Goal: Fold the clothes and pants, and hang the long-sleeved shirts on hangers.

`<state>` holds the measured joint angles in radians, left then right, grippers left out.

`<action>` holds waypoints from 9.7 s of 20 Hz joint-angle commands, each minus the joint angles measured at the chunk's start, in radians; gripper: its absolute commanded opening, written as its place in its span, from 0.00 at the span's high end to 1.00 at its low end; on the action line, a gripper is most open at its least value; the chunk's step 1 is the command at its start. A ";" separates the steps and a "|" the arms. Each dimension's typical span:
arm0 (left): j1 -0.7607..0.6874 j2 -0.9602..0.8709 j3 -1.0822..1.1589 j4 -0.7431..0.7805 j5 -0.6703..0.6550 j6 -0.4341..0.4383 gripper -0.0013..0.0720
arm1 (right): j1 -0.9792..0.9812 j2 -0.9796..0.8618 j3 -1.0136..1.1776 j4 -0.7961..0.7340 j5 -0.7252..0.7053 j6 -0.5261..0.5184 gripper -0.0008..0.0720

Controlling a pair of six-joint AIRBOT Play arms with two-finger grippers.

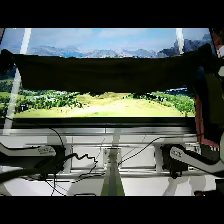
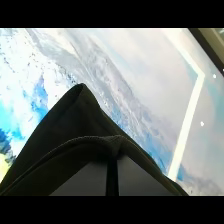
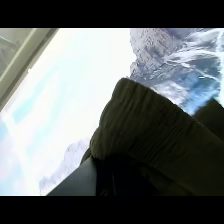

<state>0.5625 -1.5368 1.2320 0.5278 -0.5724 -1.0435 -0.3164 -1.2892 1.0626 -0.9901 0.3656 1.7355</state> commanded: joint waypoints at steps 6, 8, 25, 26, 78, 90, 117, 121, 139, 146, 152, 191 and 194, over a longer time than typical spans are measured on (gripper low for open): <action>-0.083 -0.159 0.098 -0.069 0.150 -0.027 0.96 | 0.048 -0.336 0.231 0.035 -0.169 0.227 0.95; -0.083 -0.157 0.109 -0.068 0.146 -0.027 0.91 | 0.048 -0.335 0.236 0.033 -0.174 0.227 0.86; 0.251 -0.027 -0.014 0.325 -0.692 -0.146 0.19 | 0.089 -0.189 0.237 -0.073 0.542 -0.239 0.05; 0.251 -0.028 -0.050 0.291 -0.641 -0.146 0.19 | 0.107 -0.192 0.237 -0.074 0.527 -0.239 0.05; -0.672 0.203 0.050 -0.001 -0.429 0.071 0.96 | 0.752 -0.594 0.890 -0.225 0.599 -0.076 0.95; -0.971 0.032 0.050 -0.065 -0.270 0.194 0.03 | 0.225 -0.463 0.889 -0.354 1.029 -0.238 0.95; -0.604 0.145 -0.518 -0.013 -0.100 -0.015 0.67 | 0.387 -0.426 0.810 -0.314 0.878 -0.272 0.95; -0.560 0.174 -0.422 0.036 -0.232 -0.015 0.96 | 0.446 -0.425 0.811 -0.315 0.874 -0.271 0.95; -0.528 0.426 0.369 0.690 -0.892 -0.397 0.96 | 0.740 -0.434 0.790 -0.237 0.816 -0.267 0.95; -0.528 0.419 0.368 0.666 -0.878 -0.396 0.96 | 1.030 -0.586 0.705 -0.111 0.483 -0.121 0.95; -0.570 0.330 0.367 0.441 -0.860 -0.396 0.96 | 1.133 -0.637 0.710 -0.227 0.430 -0.120 0.95; -1.009 -0.019 0.368 0.618 -0.425 -0.249 0.03 | 0.373 -0.454 0.420 0.073 0.541 -0.522 0.02; -1.009 -0.019 0.368 0.624 -0.452 -0.249 0.03 | 0.412 -0.456 0.471 -0.025 0.599 -0.480 0.02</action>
<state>-0.4492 -1.5570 1.5993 1.1431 -0.9916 -1.2930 0.0444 -1.7432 1.4948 -0.8688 0.9714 1.1843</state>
